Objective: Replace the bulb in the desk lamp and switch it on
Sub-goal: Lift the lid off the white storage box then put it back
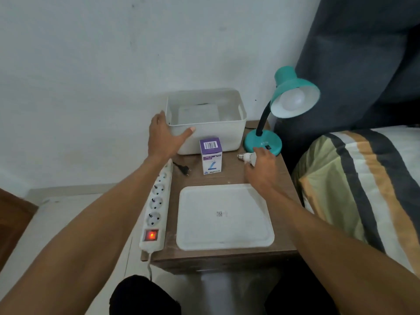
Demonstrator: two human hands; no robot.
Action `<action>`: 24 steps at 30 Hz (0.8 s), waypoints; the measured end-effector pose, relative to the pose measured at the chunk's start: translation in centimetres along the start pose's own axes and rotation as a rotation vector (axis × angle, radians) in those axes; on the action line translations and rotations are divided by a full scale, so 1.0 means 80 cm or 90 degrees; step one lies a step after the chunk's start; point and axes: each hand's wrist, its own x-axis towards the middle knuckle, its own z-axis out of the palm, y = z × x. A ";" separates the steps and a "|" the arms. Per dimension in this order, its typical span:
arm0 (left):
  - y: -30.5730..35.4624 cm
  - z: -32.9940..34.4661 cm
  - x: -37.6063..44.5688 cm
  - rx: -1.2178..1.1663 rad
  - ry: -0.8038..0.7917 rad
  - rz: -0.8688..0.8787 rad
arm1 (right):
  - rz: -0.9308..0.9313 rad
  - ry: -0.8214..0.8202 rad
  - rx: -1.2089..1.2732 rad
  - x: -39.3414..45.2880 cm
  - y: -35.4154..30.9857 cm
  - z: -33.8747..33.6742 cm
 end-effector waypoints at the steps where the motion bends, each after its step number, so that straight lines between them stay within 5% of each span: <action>1: -0.001 0.002 0.016 0.001 -0.010 -0.001 | 0.012 0.003 -0.010 0.011 0.002 0.004; 17: -0.029 0.014 0.087 -0.100 -0.082 0.086 | -0.023 0.025 -0.148 0.053 0.036 0.035; 24: -0.022 0.010 0.079 -0.140 -0.101 0.083 | -0.020 0.020 -0.087 0.043 0.019 0.023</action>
